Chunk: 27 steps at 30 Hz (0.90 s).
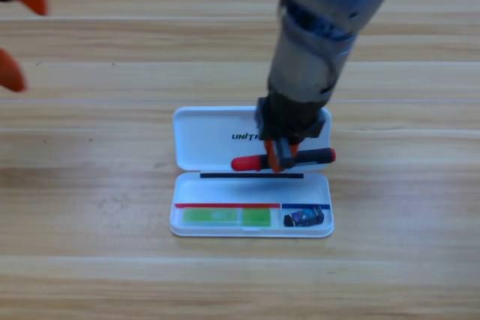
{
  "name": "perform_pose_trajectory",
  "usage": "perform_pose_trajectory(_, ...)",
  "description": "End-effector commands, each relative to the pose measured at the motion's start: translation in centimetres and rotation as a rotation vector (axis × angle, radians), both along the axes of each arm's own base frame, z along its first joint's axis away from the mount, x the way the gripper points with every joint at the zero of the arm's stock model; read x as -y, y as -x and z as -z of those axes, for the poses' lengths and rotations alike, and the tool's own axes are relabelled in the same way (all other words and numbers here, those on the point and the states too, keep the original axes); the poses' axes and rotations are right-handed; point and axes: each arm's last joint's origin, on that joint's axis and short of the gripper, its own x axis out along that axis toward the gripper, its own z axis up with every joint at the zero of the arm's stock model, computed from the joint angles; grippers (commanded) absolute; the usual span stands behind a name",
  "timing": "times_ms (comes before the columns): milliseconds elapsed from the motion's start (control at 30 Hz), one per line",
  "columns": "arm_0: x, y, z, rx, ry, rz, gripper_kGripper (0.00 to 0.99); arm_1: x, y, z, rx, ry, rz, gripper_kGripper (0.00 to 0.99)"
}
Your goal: Clean up eraser and pencils
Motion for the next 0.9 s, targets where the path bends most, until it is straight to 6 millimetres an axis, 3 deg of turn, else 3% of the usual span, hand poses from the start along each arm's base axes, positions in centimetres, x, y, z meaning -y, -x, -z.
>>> perform_pose_trajectory(33, -2.7, -1.0, 2.2, -0.081, -0.029, -0.086, 0.99, -3.2, 0.2, 5.7, -0.044, 0.09, -0.033, 0.0)
perform_pose_trajectory(233, -2.7, -0.6, 3.4, -0.106, -0.021, -0.08, 0.99, -3.7, -0.2, 6.4, -0.043, 0.091, -0.023, 0.0)
perform_pose_trajectory(700, -2.7, -0.6, 4.7, -0.124, -0.025, -0.08, 0.99, -3.7, -0.1, 6.0, -0.042, 0.081, 0.007, 0.0)
perform_pose_trajectory(733, -2.7, -0.6, 4.9, -0.126, -0.026, -0.08, 0.99, -3.6, -0.1, 5.8, -0.041, 0.078, 0.012, 0.212)
perform_pose_trajectory(800, -2.7, -0.7, 5.1, -0.13, -0.027, -0.081, 0.99, -3.5, 0.0, 5.0, -0.036, 0.064, 0.034, 0.844)
perform_pose_trajectory(833, -2.7, -0.7, 5.2, -0.13, -0.027, -0.081, 0.99, -3.4, 0.1, 4.4, -0.032, 0.052, 0.043, 0.971)
perform_pose_trajectory(900, -2.7, -0.7, 5.3, -0.132, -0.028, -0.081, 0.99, -2.9, 0.5, 2.2, -0.019, 0.011, 0.063, 0.99)
